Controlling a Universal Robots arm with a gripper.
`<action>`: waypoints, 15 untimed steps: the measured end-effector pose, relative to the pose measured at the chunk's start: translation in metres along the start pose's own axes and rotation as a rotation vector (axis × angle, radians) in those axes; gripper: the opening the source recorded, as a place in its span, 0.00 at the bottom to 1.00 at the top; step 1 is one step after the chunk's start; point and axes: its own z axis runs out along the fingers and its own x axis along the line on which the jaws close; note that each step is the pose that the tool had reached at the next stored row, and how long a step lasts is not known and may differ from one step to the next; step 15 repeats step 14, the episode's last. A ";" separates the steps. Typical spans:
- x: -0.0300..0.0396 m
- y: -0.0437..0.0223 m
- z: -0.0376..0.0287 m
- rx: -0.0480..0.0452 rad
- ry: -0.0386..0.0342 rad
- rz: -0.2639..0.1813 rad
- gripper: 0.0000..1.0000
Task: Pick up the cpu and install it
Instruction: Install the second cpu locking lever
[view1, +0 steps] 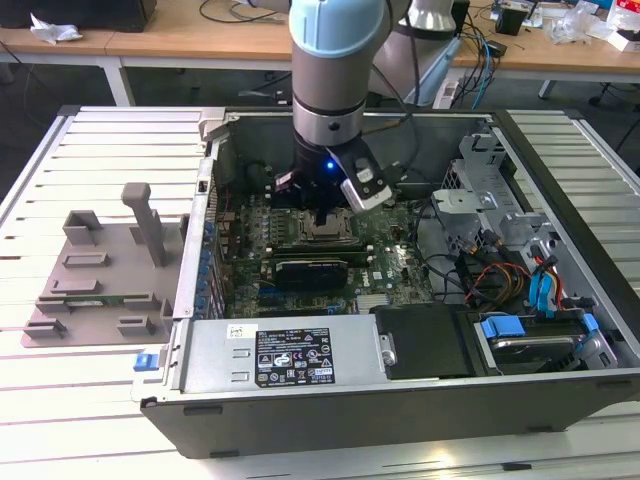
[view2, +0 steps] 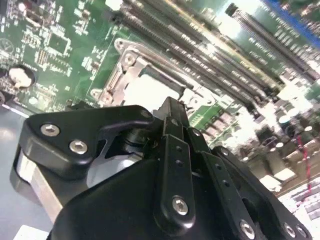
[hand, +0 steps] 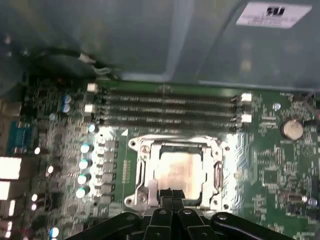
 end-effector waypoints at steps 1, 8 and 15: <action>-0.0035 0.0016 0.0005 -0.0001 -0.0001 0.000 0.11; -0.0095 0.0038 -0.0049 -0.0001 -0.0002 0.000 0.11; -0.0095 0.0039 -0.0054 -0.0001 -0.0001 0.000 0.11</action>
